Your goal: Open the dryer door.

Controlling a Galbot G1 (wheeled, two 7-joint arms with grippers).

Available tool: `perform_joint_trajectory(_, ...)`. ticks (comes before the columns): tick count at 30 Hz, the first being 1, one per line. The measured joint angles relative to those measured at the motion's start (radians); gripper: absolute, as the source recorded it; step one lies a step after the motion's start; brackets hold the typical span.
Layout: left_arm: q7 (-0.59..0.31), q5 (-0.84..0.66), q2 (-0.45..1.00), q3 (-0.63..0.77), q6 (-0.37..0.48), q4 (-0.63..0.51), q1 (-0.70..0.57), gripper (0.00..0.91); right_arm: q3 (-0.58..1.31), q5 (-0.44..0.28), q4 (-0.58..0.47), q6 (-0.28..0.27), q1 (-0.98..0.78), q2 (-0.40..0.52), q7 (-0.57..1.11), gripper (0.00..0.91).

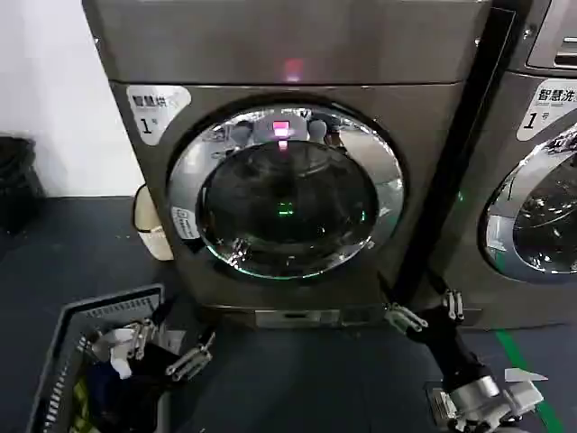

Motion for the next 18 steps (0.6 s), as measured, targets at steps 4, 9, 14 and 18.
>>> perform_joint_trajectory(4,0.025,0.000,0.007,-0.007,0.011,-0.005,0.003,0.907,-0.035,0.018,-0.067,0.022,0.067,-0.087,-0.090,0.907)
perform_joint_trajectory(9,0.024,0.005,0.007,-0.010,0.001,0.005,0.015,0.907,-0.133,0.062,-0.166,0.024,0.173,-0.208,-0.126,0.907)
perform_joint_trajectory(14,0.025,0.008,0.004,-0.013,0.007,0.003,0.024,0.907,-0.250,0.097,-0.250,0.041,0.303,-0.268,-0.107,0.907)
perform_joint_trajectory(18,0.028,0.036,0.007,-0.012,0.003,0.009,0.035,0.907,-0.354,0.103,-0.325,0.044,0.426,-0.267,-0.094,0.907)
